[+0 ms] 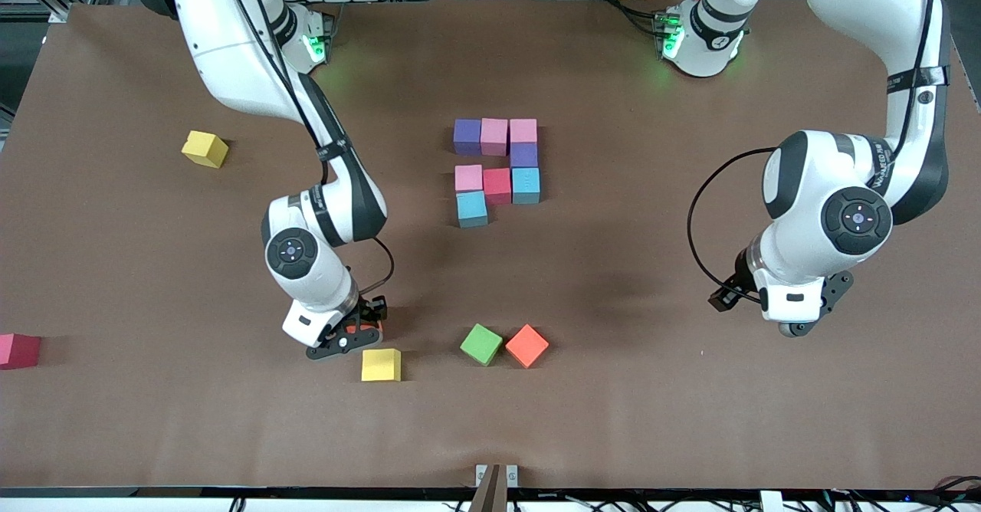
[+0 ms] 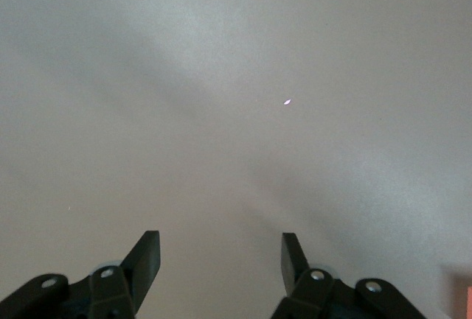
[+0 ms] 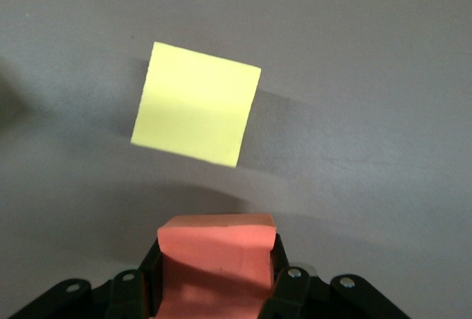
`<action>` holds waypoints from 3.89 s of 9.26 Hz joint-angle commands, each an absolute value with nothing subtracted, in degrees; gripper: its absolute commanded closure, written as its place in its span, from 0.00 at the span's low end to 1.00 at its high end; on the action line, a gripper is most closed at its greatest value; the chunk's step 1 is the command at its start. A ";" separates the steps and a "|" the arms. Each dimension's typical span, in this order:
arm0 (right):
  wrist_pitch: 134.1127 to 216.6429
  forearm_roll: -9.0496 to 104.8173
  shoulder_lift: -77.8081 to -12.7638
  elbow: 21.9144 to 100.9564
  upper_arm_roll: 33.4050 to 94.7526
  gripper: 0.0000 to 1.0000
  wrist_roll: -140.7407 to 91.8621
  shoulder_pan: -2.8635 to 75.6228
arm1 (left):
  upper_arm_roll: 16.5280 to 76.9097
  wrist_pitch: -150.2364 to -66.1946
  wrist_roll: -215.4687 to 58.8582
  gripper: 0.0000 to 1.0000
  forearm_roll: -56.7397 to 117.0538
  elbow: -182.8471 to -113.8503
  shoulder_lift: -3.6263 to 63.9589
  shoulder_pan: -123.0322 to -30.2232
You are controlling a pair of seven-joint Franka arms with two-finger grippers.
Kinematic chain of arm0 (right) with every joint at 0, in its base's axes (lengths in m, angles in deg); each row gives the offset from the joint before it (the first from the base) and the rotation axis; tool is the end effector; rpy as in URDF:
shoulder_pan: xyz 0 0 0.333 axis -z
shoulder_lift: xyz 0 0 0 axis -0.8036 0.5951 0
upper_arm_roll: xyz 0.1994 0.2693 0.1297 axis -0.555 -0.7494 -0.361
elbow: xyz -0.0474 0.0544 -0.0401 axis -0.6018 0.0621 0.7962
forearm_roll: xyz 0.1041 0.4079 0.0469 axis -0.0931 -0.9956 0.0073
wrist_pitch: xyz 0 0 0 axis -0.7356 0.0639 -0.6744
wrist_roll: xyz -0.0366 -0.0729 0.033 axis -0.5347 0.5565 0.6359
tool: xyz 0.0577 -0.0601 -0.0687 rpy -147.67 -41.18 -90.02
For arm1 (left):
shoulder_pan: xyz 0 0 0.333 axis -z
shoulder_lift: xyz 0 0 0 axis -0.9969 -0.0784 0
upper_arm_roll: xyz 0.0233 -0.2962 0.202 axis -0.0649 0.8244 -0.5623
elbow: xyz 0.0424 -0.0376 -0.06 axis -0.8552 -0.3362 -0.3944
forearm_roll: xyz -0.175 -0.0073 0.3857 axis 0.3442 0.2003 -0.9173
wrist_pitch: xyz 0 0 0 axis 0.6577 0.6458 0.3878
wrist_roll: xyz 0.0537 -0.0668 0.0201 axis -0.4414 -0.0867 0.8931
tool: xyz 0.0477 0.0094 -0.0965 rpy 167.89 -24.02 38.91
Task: Form number 2 with 11 blocks
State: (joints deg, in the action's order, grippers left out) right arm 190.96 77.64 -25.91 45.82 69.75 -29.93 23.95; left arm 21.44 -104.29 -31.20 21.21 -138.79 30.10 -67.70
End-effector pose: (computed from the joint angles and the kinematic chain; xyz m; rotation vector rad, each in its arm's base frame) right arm 0.7351 0.2813 0.2695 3.0900 0.4562 0.1618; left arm 0.7078 -0.1474 0.4054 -2.8676 -1.1063 0.0136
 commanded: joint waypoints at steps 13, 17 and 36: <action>190.33 84.34 -26.93 48.02 53.62 0.93 -69.54 17.19 | 21.19 -104.17 -30.88 0.26 22.31 -137.85 29.68 -67.48; 191.33 87.09 -25.68 47.93 53.71 0.93 -69.20 17.62 | 21.19 -104.17 -30.79 0.26 22.31 -137.85 29.68 -67.48; 196.51 95.01 -27.70 55.57 52.04 0.92 -69.37 16.92 | 21.19 -104.26 -30.79 0.26 22.92 -137.85 28.98 -67.31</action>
State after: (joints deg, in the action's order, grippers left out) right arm 196.07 93.12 -26.33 52.38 52.39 -68.45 16.26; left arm 21.44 -104.29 -31.20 21.82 -138.76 29.41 -67.63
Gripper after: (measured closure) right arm 0.436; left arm 0.251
